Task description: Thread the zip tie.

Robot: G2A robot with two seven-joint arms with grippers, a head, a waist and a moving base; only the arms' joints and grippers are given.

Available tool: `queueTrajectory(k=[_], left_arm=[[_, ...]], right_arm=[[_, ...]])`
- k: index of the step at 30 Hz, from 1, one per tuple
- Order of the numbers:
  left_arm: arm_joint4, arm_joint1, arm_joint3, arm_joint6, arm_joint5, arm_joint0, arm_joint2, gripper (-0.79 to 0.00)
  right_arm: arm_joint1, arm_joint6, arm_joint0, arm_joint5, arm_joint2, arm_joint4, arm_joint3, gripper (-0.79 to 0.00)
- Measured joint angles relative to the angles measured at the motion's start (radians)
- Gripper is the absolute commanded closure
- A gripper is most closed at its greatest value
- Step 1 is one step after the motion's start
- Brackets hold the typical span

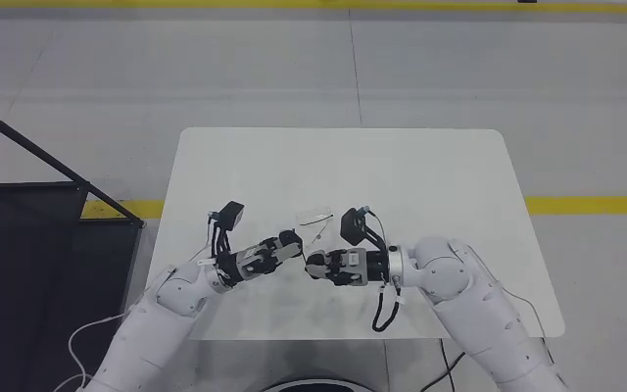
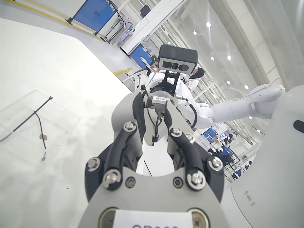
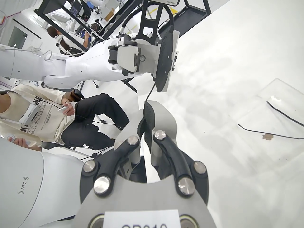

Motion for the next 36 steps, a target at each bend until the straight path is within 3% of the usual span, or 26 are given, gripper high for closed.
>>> queueTrajectory(k=[15, 23, 36], left_arm=[[-0.006, -0.002, 0.008, -0.004, 0.000, -0.008, 0.014, -0.191], [-0.006, -0.003, 0.012, -0.004, 0.000, -0.011, 0.015, -0.071], [0.006, -0.004, 0.010, 0.012, 0.000, -0.008, 0.011, -0.018]], right_arm=[[0.006, -0.010, 0.006, 0.004, -0.012, -0.005, 0.001, 0.000], [0.009, -0.019, 0.008, 0.007, -0.019, -0.009, 0.001, 0.000], [0.013, -0.019, 0.015, 0.013, -0.029, -0.006, 0.001, 0.000]])
